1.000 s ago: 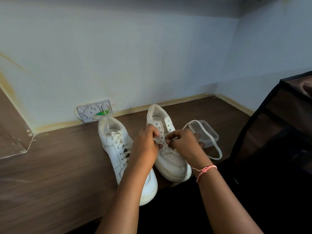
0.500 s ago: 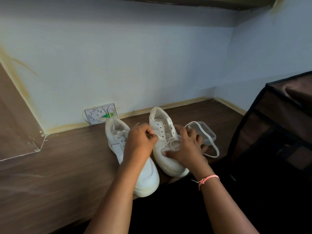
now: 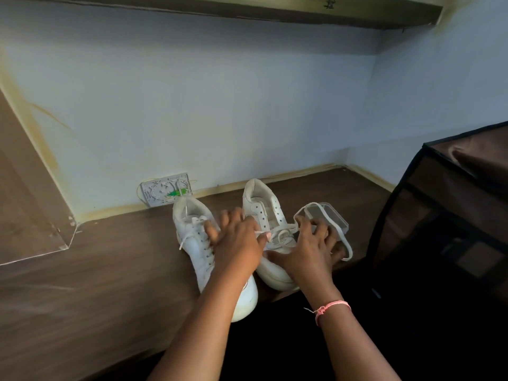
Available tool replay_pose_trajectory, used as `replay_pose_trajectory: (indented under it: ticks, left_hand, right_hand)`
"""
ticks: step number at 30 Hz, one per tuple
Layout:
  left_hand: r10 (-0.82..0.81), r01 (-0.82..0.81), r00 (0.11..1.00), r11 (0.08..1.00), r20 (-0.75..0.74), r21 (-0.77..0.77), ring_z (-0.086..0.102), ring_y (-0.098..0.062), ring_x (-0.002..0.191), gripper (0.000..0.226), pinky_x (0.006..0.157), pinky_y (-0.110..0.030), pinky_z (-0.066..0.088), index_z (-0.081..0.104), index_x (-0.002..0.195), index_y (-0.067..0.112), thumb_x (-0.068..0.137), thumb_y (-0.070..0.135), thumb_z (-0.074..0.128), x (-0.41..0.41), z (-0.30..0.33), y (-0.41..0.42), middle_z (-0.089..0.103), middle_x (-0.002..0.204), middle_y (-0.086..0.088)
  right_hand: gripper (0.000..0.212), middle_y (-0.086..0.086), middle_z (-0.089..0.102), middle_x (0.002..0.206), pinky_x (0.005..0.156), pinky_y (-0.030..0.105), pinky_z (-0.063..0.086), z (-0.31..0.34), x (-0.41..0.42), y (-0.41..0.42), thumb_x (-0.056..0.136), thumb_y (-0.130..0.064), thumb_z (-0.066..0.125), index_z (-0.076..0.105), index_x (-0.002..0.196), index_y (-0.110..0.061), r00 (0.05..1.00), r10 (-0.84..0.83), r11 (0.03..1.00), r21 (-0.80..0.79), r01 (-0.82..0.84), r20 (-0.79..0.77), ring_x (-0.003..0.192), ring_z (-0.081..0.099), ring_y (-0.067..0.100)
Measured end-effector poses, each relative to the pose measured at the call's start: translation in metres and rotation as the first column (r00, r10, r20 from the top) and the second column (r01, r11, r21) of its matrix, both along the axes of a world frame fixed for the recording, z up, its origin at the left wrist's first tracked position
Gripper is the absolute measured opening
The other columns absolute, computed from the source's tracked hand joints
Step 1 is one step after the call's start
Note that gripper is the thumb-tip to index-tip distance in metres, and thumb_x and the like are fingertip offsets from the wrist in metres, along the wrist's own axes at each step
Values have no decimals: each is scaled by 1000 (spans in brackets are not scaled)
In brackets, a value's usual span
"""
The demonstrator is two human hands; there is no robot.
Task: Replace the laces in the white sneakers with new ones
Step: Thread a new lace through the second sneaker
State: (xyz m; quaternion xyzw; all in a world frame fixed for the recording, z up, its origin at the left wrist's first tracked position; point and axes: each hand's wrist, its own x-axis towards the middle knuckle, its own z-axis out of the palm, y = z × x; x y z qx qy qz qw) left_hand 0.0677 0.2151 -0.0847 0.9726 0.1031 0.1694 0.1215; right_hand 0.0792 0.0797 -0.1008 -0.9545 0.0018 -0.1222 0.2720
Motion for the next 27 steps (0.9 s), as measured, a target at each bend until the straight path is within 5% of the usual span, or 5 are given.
replay_pose_trajectory:
  ticks: [8, 14, 17, 21, 27]
  left_hand:
    - [21, -20, 1000, 998, 14, -65, 32, -20, 129, 19, 107, -51, 18, 63, 106, 36, 97, 36, 47, 12, 2, 4, 47, 132, 11]
    - [578, -500, 779, 806, 243, -315, 36, -33, 123, 17, 104, -56, 26, 65, 101, 18, 88, 25, 56, -18, 44, 90, 48, 128, -10]
    - [461, -398, 858, 876, 227, -272, 32, -27, 129, 21, 106, -53, 20, 64, 100, 29, 80, 24, 66, -17, 42, 71, 46, 133, 0]
    - [80, -76, 993, 996, 87, -48, 27, -18, 134, 24, 109, -51, 3, 64, 103, 36, 87, 53, 59, -2, 14, 7, 43, 132, 11]
    - [19, -19, 1000, 1000, 17, 16, 32, -19, 125, 25, 110, -51, 12, 60, 112, 35, 99, 43, 39, 9, -11, -9, 46, 128, 7]
  right_hand:
    - [110, 4, 8, 154, 112, 59, 9, -4, 4, -3, 57, -66, 79, 21, 145, -32, 999, 8, 999, 43, -6, -39, 144, -3, 28]
    - [105, 3, 8, 155, 113, 59, 6, 0, 2, -3, 62, -64, 78, 20, 144, -32, 997, 35, 999, 39, -32, -72, 145, -6, 29]
    - [107, 3, 7, 155, 113, 59, 5, 1, 4, -3, 62, -65, 78, 19, 145, -32, 996, 33, 999, 28, -30, -87, 145, -6, 29]
    - [107, 3, 9, 155, 112, 60, 8, 0, 6, -3, 59, -66, 78, 21, 144, -33, 996, 30, 999, 46, -26, -84, 144, -4, 28]
    - [106, 1, 8, 154, 111, 61, 8, 0, 8, -3, 61, -67, 76, 21, 144, -33, 995, 40, 999, 34, -37, -96, 143, -6, 27]
